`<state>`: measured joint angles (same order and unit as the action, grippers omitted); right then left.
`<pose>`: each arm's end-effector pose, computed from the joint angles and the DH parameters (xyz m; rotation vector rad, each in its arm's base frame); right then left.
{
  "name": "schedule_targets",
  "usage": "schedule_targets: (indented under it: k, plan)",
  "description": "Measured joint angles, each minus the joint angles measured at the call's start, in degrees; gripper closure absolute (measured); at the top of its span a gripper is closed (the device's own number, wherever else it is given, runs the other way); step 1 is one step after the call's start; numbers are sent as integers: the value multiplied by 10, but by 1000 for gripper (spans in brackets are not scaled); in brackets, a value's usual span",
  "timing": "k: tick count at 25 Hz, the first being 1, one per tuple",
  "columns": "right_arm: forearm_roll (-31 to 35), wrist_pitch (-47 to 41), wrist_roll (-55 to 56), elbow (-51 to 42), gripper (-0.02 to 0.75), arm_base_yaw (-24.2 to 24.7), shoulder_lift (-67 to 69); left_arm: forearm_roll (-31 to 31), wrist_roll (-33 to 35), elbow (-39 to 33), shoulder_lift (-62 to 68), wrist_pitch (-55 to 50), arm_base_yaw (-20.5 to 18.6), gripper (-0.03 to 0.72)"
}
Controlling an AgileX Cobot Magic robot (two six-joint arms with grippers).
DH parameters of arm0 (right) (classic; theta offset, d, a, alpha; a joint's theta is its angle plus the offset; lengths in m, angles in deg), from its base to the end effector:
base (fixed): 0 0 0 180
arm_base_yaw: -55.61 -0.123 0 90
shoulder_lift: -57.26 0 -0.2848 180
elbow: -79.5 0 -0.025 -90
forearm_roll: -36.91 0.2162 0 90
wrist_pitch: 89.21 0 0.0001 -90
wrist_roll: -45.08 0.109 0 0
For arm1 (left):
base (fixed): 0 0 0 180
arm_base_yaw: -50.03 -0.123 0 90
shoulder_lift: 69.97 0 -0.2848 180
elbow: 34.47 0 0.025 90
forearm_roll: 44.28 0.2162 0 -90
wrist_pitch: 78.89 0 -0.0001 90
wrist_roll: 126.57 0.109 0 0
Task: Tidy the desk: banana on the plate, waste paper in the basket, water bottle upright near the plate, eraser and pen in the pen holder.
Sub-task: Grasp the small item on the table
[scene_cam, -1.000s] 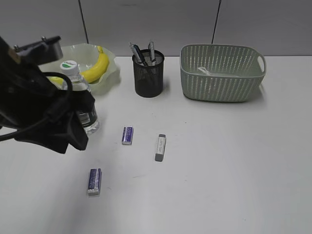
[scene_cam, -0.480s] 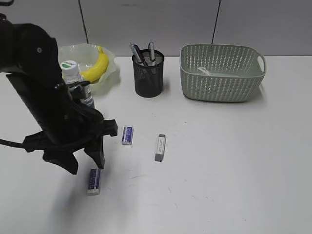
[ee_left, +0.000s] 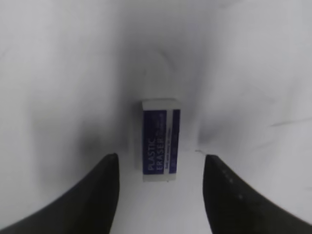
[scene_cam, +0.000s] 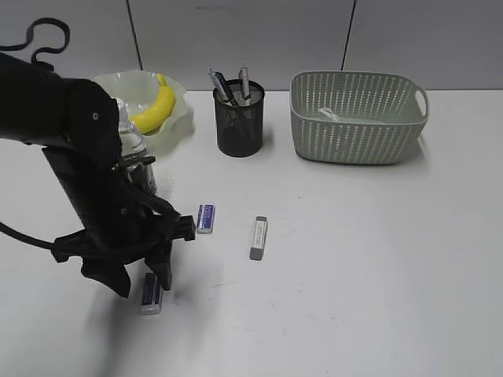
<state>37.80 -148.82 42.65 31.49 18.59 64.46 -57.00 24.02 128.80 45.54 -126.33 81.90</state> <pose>-0.0172 -0.0111 0.2567 -0.6848 1.9078 0.4031 0.2466 -0.1741 0.1457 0.1635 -3.0507 0.2201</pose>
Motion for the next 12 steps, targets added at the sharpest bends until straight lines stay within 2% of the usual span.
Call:
schedule_targets:
  k: [12]
  plan:
    - [-1,0,0,0,335,0,0,15,0,0,6,25,0,326]
